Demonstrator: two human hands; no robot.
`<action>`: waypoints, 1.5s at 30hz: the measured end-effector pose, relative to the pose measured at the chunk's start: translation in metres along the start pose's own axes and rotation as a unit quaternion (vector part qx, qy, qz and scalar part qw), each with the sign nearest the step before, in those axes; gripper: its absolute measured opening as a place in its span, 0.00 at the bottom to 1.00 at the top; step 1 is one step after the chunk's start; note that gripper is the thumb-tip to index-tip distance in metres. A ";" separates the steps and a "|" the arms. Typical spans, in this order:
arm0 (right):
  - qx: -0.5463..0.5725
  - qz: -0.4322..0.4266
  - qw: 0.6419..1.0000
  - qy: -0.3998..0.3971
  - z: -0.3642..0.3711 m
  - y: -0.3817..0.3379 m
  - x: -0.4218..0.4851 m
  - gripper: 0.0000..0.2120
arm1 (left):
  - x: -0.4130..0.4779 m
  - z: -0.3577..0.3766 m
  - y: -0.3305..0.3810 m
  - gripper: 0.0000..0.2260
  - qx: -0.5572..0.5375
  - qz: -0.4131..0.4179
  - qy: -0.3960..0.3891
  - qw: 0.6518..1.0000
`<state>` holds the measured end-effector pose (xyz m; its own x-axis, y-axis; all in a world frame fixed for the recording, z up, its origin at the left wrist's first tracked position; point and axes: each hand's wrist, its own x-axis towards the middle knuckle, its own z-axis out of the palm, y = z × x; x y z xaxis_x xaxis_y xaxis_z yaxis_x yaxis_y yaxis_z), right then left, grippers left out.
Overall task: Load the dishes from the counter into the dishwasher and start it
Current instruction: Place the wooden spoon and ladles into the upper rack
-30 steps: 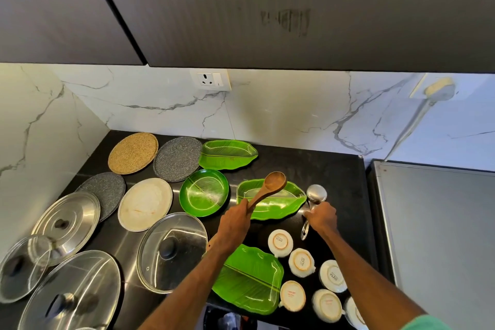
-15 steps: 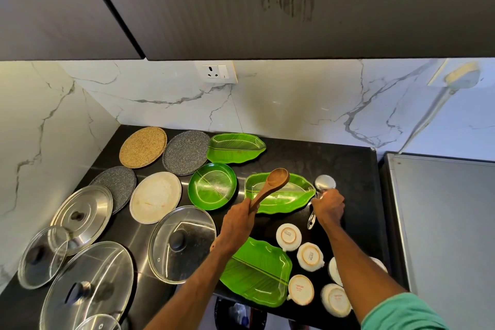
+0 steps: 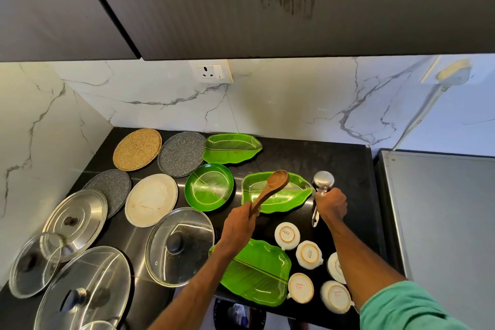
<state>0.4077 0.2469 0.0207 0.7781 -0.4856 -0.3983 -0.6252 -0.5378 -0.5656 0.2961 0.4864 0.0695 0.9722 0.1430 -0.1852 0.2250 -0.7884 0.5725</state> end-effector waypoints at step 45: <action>0.574 -0.090 0.807 0.103 -0.219 0.303 -0.367 0.12 | -0.331 0.087 0.131 0.04 -0.187 0.198 -0.298 0.915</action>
<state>-0.0799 0.1109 0.1540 0.7503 -0.6382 -0.1726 0.0571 0.3227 -0.9448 -0.0020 0.2839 0.1360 0.8000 -0.5488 -0.2425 -0.0231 -0.4319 0.9016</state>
